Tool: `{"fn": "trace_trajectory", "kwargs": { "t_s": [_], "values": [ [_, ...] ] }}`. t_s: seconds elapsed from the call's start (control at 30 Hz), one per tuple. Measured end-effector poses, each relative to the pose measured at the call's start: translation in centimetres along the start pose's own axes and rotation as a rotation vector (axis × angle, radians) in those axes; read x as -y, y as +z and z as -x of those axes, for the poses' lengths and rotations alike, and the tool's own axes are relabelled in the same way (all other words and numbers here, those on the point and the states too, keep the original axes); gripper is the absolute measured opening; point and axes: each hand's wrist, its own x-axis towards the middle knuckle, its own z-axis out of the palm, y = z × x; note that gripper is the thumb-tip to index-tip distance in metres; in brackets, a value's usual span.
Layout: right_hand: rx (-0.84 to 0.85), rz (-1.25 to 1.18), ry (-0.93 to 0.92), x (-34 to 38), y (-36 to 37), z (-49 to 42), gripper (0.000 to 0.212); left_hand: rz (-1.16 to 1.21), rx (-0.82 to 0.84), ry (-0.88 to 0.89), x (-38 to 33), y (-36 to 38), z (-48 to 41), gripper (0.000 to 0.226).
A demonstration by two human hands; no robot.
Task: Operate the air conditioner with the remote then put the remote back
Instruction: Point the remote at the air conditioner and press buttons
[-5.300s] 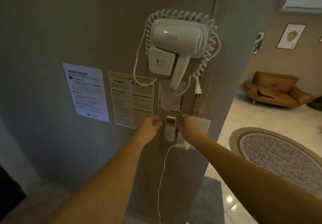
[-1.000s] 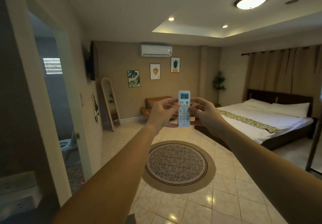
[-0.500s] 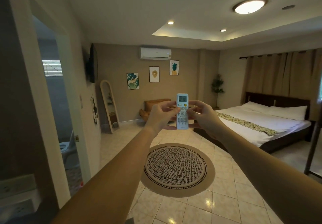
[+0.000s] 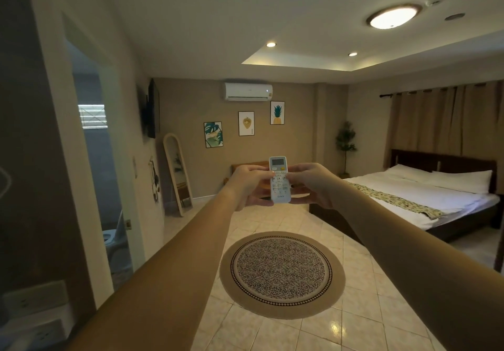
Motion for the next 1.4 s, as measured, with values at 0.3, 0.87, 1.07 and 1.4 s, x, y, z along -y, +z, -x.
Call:
{"fn": "trace_trajectory", "kwargs": {
  "t_s": [0.3, 0.87, 1.07, 1.4],
  "values": [
    [0.048, -0.072, 0.097, 2.6, 0.5, -0.2, 0.011, -0.058, 0.018, -0.085, -2.4, -1.1, -0.1, 0.017],
    [0.023, -0.054, 0.079, 2.9, 1.0, -1.6, 0.031, -0.068, -0.021, -0.060, -3.1, -1.8, -0.3, 0.012],
    [0.025, -0.037, 0.071, 3.0, 1.1, -1.8, 0.034, -0.062, -0.032, -0.048, -3.1, -1.8, -0.4, 0.009],
    [0.026, -0.029, 0.062, 2.9, 1.1, -1.8, 0.031, -0.074, -0.043, -0.044, -3.2, -1.7, -0.4, 0.010]
  ]
}}
